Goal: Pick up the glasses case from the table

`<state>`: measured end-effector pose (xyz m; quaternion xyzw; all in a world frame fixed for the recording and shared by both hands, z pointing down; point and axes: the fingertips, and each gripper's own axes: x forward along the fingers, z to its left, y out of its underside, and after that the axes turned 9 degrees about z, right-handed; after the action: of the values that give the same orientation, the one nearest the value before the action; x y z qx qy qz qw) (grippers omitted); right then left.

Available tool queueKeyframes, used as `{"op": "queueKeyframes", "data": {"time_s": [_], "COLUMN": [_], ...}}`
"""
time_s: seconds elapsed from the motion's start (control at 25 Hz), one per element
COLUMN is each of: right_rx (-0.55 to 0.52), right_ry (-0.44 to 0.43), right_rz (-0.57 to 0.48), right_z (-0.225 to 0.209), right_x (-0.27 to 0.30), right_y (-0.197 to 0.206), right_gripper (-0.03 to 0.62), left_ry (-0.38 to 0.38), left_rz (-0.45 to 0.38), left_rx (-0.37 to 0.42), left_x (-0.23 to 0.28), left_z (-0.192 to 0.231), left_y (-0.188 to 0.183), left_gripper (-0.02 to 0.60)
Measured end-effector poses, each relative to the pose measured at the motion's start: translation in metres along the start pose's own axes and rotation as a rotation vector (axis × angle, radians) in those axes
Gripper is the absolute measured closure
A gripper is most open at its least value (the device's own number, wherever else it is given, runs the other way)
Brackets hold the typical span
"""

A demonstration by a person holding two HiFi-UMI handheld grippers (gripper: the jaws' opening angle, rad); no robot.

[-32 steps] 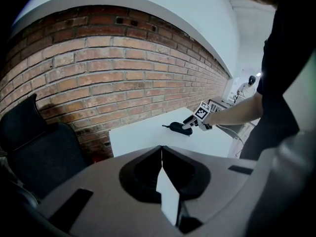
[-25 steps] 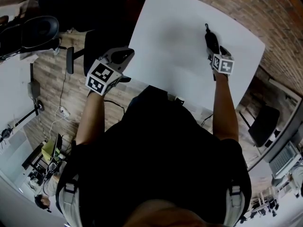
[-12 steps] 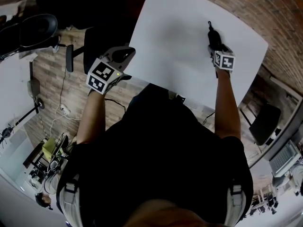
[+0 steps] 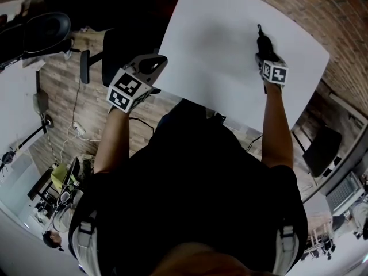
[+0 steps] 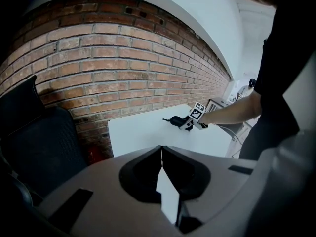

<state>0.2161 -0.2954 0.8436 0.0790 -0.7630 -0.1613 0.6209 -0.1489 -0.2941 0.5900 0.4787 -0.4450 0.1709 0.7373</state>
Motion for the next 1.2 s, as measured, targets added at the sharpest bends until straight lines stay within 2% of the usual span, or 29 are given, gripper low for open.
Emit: {"op": "queueKeyframes", "data": {"time_s": [0.8,1.2], "right_rx": [-0.014,-0.005], "right_ry": [0.033,0.041], "right_rz": [0.016,0.025], "right_z": [0.000,-0.001], "right_x": [0.001,0.002], "right_y": [0.000,-0.001], "right_gripper": [0.226,0.247], "left_ry": [0.008,-0.003], "left_rz": [0.002,-0.010], "left_rx": [-0.015,-0.019], "left_x": [-0.002,-0.011], "left_z": [-0.001,-0.001], "left_y": [0.007,0.014], "left_gripper": [0.572,0.572]}}
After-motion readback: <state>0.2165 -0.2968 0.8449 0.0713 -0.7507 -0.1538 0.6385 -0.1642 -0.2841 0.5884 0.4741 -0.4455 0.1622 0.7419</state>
